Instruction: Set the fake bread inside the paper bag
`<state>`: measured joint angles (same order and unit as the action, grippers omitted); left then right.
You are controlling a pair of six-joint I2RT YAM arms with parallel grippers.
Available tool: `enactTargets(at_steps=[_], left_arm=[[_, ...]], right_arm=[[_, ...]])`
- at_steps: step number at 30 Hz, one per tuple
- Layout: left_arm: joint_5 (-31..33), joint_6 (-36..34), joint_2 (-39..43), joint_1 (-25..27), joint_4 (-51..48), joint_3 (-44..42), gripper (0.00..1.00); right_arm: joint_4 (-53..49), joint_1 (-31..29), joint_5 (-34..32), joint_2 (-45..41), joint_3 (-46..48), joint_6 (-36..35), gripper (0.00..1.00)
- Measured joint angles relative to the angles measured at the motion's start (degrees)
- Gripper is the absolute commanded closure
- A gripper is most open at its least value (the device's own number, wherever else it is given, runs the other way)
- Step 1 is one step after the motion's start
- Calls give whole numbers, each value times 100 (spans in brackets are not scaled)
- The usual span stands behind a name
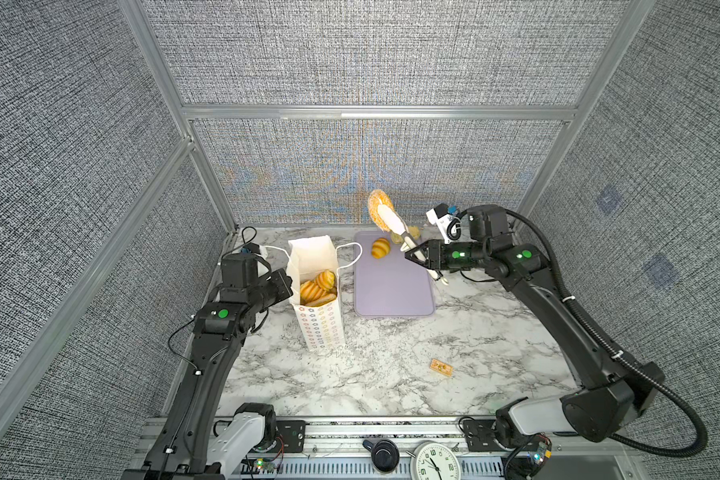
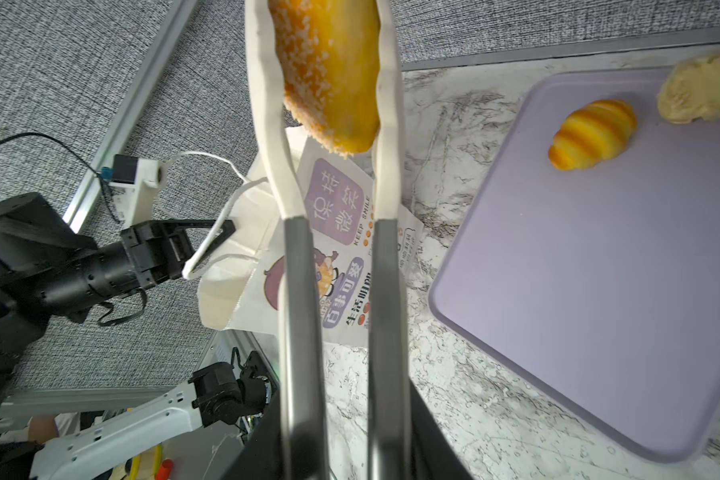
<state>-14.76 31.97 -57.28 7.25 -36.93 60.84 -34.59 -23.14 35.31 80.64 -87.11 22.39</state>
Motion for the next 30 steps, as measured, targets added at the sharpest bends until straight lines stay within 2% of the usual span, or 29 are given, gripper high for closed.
enactTargets(at_steps=[14, 30], left_arm=[[-28, 17, -20, 0, -4, 33, 94], [-39, 24, -13, 0, -4, 33, 94]], right_arm=[[61, -396, 328, -96, -197, -4, 66], [-79, -1152, 184, 181, -636, -166, 66]])
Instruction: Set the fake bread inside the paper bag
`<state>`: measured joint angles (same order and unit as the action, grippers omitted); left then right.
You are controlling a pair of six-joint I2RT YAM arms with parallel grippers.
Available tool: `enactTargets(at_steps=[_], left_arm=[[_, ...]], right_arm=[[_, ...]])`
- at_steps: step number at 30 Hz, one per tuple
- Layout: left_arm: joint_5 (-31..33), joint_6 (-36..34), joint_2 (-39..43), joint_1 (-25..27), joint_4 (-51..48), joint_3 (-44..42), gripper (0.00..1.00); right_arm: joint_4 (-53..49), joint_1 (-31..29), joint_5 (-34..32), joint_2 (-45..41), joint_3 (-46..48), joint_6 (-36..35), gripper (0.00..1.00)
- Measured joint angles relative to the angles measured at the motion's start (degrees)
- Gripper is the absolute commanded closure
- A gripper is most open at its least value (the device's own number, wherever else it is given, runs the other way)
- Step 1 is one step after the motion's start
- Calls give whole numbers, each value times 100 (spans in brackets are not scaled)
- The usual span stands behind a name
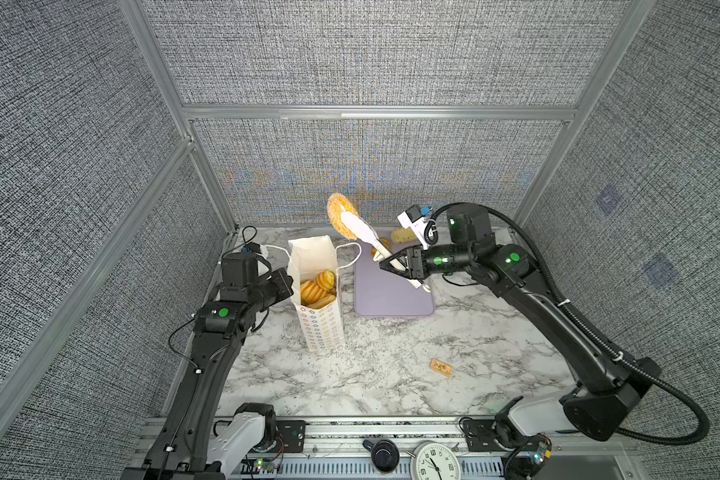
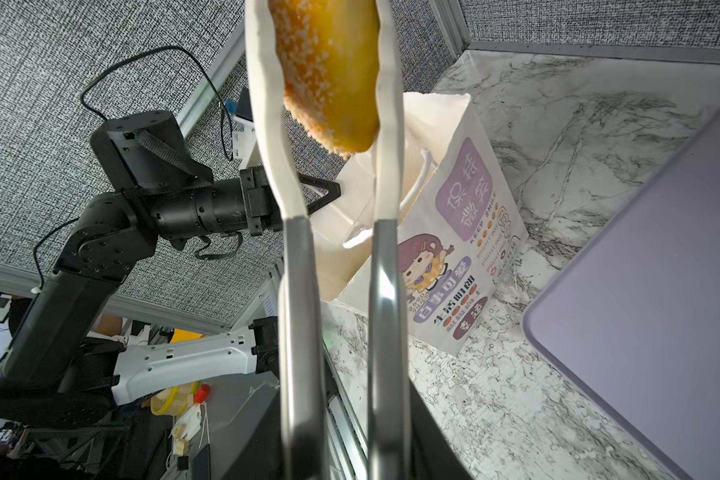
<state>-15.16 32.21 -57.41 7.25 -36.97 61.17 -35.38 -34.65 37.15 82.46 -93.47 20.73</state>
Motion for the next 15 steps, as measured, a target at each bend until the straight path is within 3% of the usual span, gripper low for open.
enactTargets(at_steps=[15], left_arm=[[2, 81, 20, 0, -2, 0, 94]], right_arm=[[-811, -669, -769, 411, -450, -590, 66]])
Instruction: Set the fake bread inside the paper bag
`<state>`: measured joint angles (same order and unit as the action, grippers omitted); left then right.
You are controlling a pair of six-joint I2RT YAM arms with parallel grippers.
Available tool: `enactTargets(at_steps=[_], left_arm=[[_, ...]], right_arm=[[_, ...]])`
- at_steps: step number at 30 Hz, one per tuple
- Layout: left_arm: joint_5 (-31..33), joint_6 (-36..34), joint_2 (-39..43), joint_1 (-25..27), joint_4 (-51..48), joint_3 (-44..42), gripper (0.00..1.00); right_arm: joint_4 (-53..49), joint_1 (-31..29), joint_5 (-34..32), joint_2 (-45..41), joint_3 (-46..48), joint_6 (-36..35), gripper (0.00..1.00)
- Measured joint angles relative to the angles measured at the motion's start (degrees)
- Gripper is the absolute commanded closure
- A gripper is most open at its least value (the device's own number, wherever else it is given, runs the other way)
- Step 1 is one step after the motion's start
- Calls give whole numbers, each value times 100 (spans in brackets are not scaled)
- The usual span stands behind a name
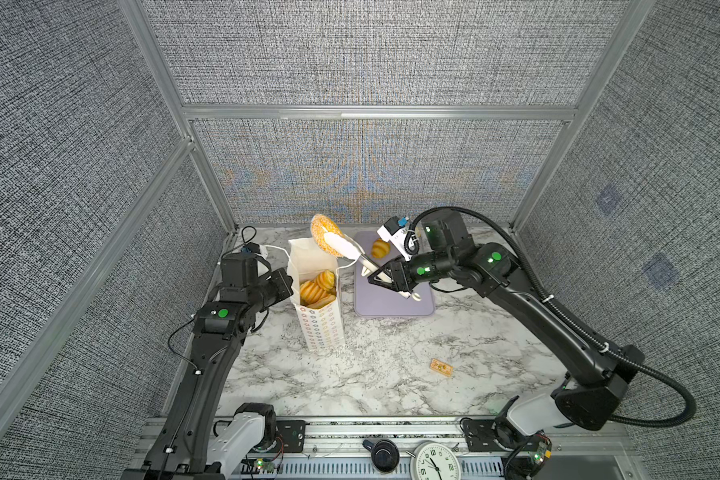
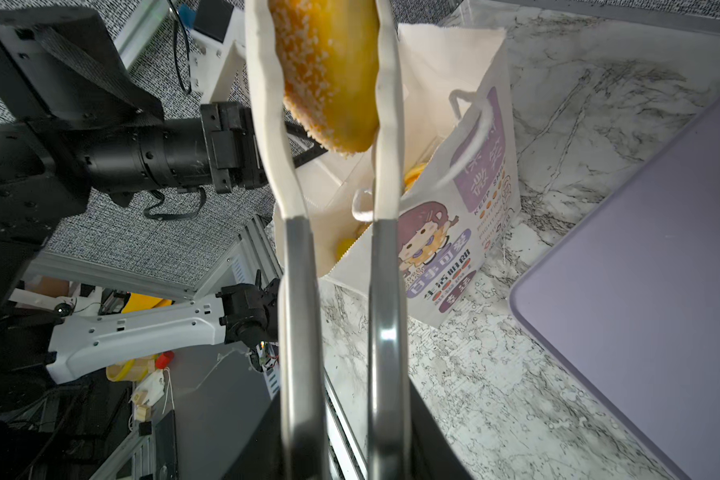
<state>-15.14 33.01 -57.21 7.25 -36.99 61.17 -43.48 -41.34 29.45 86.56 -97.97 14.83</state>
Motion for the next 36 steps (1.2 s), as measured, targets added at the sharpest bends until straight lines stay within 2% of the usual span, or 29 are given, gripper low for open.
enactTargets(at_steps=[22, 36], left_arm=[[0, 24, 7, 0, 4, -15, 95], [0, 24, 17, 0, 9, -31, 95]], right_arm=[[-942, -782, -1423, 691, -737, -656, 65], [-1283, -975, -1897, 933, -1189, -745, 60]])
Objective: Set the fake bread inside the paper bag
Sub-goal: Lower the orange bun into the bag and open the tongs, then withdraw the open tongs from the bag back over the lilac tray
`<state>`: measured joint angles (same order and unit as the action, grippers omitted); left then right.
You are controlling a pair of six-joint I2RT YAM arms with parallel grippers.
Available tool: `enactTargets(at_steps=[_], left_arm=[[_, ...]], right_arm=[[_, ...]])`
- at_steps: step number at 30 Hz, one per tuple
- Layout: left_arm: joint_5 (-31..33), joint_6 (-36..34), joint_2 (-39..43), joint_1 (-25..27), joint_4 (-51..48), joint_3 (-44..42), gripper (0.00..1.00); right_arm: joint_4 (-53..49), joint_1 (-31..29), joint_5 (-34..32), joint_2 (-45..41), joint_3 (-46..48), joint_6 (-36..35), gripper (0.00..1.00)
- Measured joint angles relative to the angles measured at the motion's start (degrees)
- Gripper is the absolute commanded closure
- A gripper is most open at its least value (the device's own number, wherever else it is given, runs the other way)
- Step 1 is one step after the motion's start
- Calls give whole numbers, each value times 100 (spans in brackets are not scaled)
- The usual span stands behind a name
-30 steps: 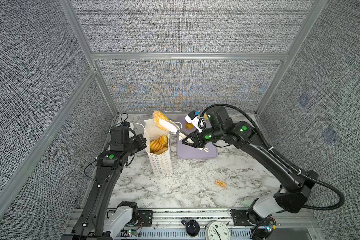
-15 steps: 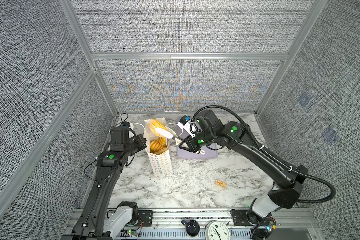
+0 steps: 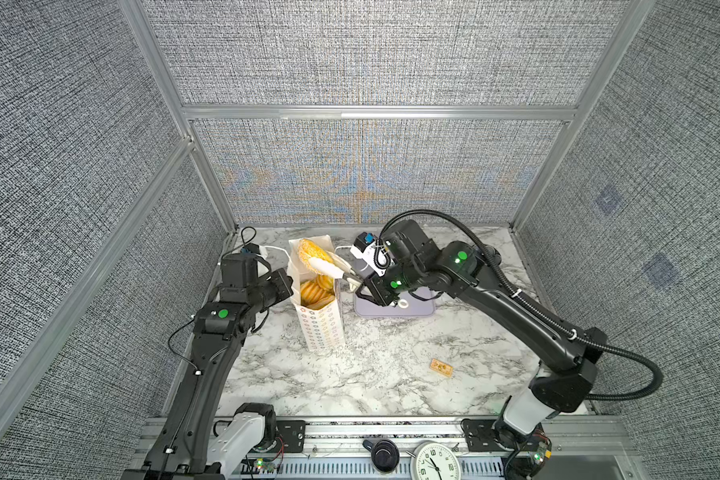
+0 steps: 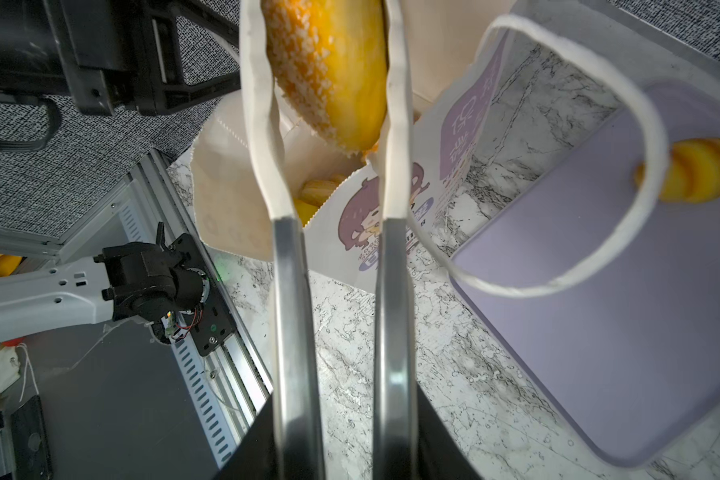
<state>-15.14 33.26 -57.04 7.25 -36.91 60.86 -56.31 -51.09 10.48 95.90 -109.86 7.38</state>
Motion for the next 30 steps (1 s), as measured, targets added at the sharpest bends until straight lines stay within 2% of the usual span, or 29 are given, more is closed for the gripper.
enactTargets(at_steps=[11, 30], left_arm=[[0, 0, 15, 0, -2, -4, 95], [-2, 0, -20, 0, 24, -4, 95]], right_arm=[[-214, -70, -297, 116, -136, 2, 46], [-101, -79, -511, -105, -96, 9, 46]])
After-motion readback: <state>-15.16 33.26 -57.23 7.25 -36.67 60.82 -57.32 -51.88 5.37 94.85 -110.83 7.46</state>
